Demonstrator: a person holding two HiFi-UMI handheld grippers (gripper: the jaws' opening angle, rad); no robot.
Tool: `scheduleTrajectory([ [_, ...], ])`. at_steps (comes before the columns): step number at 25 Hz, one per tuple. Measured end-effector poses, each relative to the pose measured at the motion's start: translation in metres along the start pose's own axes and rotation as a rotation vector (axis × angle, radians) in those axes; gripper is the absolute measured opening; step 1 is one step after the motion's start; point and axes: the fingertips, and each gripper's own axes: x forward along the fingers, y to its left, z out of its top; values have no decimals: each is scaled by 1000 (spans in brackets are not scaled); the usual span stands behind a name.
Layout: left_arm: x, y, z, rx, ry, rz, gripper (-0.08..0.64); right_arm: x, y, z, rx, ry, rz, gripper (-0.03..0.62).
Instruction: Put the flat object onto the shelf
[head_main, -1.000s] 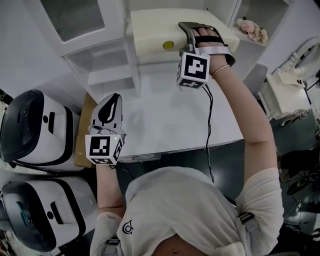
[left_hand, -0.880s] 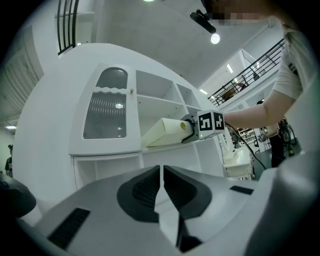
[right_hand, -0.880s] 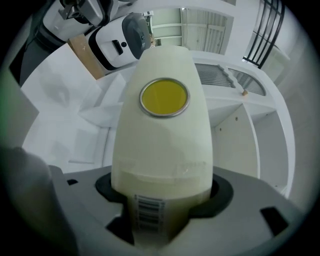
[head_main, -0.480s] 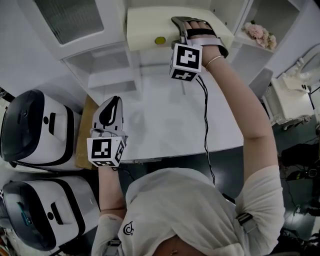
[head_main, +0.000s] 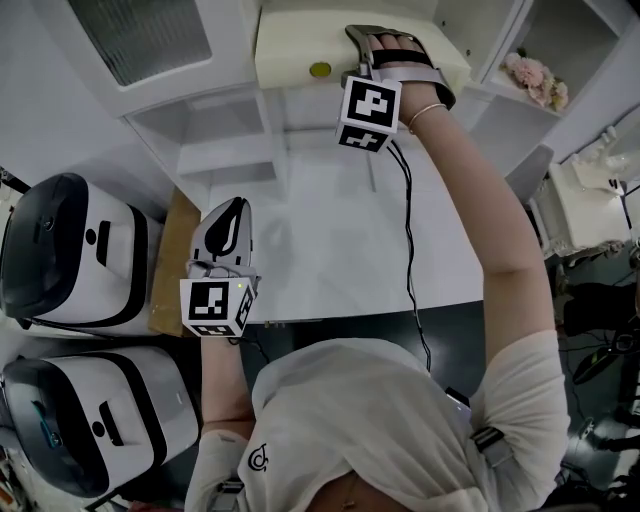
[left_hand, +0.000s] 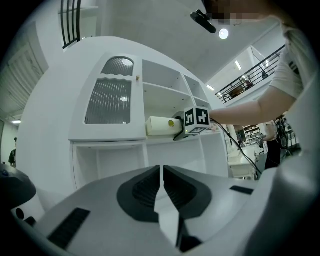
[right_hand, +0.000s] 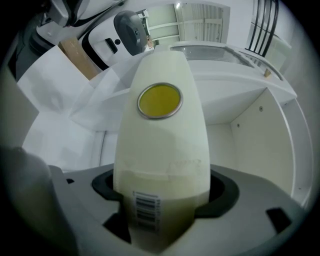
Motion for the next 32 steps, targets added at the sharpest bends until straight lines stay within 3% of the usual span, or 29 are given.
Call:
scheduleTrajectory([
  [3, 1, 1, -7, -4, 12, 7, 34, 8, 1, -1, 7, -5, 30, 399],
  [11, 6, -9, -31, 11, 76, -3, 34, 38, 2, -7, -36, 9, 6, 460],
  [17, 9, -6, -36, 13, 89, 9, 34, 52, 7, -8, -34, 27, 61, 486],
  [32, 16, -18, -35, 17, 98, -20, 34, 59, 2, -10, -41, 92, 22, 520],
])
